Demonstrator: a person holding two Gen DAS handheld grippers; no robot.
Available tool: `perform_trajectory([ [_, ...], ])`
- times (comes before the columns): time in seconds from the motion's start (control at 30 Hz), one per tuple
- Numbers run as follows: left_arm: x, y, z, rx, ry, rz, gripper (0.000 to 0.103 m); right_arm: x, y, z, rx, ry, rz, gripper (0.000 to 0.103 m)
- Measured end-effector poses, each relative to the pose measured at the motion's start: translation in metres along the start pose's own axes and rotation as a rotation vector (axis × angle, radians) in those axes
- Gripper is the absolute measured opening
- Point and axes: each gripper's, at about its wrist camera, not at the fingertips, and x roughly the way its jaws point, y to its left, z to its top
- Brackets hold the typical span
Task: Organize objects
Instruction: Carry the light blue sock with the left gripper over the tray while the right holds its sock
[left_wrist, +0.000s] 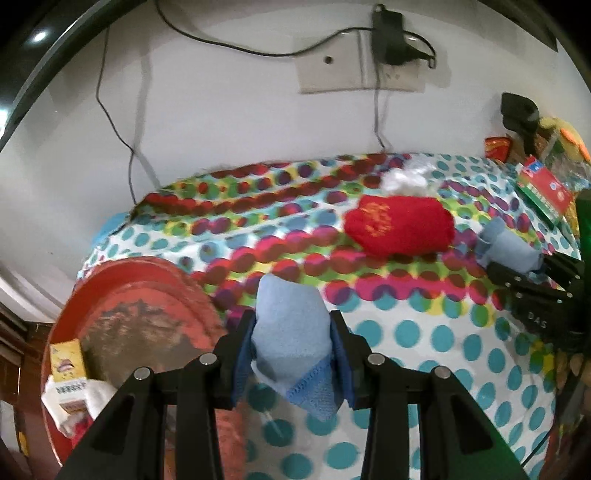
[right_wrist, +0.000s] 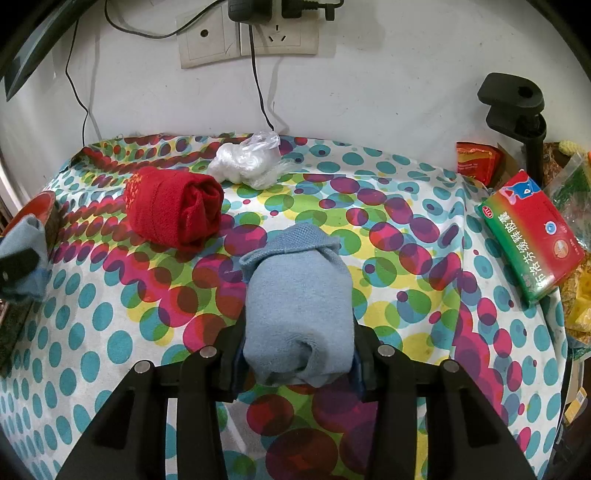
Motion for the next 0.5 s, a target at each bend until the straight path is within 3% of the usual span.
perform_trajectory([
  [0.5,0.018,0.101,0.005,-0.092,0.056,0.042,0.039,0.001,0.000,-0.001,0.001,0.000,0.002,0.042],
])
